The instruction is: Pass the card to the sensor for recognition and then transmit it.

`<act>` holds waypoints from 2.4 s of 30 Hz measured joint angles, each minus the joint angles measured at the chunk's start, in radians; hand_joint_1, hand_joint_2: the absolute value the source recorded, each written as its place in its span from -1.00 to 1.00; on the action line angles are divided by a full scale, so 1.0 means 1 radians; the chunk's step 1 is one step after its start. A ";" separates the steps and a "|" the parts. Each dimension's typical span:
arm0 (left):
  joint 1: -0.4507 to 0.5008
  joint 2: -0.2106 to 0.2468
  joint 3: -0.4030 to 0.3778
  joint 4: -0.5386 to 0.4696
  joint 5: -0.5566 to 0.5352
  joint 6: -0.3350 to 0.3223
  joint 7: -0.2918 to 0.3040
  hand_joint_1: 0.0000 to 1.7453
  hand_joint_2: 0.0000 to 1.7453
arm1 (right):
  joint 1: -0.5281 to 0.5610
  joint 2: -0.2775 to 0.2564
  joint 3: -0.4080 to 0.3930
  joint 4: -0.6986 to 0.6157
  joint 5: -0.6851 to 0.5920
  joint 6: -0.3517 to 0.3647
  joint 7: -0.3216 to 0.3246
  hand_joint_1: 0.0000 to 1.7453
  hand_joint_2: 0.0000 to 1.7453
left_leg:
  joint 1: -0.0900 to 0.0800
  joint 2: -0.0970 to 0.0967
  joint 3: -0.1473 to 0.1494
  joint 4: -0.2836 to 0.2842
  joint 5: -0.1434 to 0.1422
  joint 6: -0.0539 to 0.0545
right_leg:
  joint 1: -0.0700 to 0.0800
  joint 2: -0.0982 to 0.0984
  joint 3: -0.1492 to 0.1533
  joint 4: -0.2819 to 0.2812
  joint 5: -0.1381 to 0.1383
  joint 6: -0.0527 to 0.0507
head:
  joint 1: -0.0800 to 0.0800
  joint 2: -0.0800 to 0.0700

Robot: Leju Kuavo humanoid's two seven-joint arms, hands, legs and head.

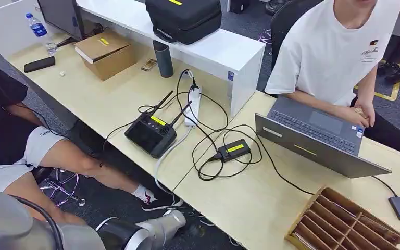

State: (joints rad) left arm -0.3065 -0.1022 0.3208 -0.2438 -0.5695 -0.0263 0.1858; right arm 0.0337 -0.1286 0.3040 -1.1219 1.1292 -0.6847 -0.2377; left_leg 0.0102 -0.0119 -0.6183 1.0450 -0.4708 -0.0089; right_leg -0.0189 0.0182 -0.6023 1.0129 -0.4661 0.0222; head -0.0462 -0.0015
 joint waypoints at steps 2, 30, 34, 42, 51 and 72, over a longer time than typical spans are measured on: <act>0.000 0.000 0.001 0.000 0.000 -0.002 0.000 -1.00 1.00 | 0.003 0.000 0.002 -0.006 -0.001 0.000 0.000 -1.00 1.00 | 0.000 0.000 0.000 0.000 0.000 0.000 | 0.000 0.000 0.000 0.000 0.000 0.000 | 0.000 0.000; -0.010 -0.014 0.014 0.000 -0.027 0.000 -0.001 -1.00 1.00 | -0.015 0.029 0.166 -0.022 -0.068 0.015 -0.009 -1.00 1.00 | 0.000 0.000 0.000 0.000 0.000 0.000 | 0.000 0.000 0.000 0.000 0.000 0.000 | 0.000 0.000; -0.010 -0.014 0.014 0.000 -0.027 0.000 -0.001 -1.00 1.00 | -0.016 0.030 0.173 -0.017 -0.071 0.017 -0.011 -1.00 1.00 | 0.000 0.000 0.000 0.000 0.000 0.000 | 0.000 0.000 0.000 0.000 0.000 0.000 | 0.000 0.000; -0.012 -0.017 0.014 0.000 -0.032 0.000 -0.002 -1.00 1.00 | -0.024 0.034 0.180 -0.006 -0.081 0.018 -0.011 1.00 1.00 | 0.000 0.000 0.000 0.000 0.000 0.000 | 0.000 0.000 0.000 0.000 0.000 0.000 | 0.000 0.000; -0.012 -0.016 0.021 0.000 -0.035 -0.002 -0.009 -1.00 1.00 | -0.024 0.034 0.180 -0.004 -0.095 0.027 -0.019 1.00 1.00 | 0.000 0.000 0.000 0.000 0.000 0.000 | 0.000 0.000 0.000 0.000 0.000 0.000 | 0.000 0.000; -0.012 -0.014 0.023 0.000 -0.037 -0.005 -0.009 -1.00 1.00 | -0.022 0.025 0.180 -0.009 -0.107 0.029 -0.023 0.60 1.00 | 0.000 0.000 0.001 0.000 0.000 0.000 | 0.000 0.000 0.001 0.000 0.000 0.000 | 0.000 0.000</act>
State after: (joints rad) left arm -0.3181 -0.1160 0.3437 -0.2438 -0.6062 -0.0309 0.1770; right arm 0.0118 -0.1038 0.4841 -1.1311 1.0220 -0.6554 -0.2605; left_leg 0.0103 -0.0119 -0.6177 1.0450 -0.4708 -0.0089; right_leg -0.0188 0.0182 -0.6018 1.0130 -0.4662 0.0222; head -0.0458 -0.0015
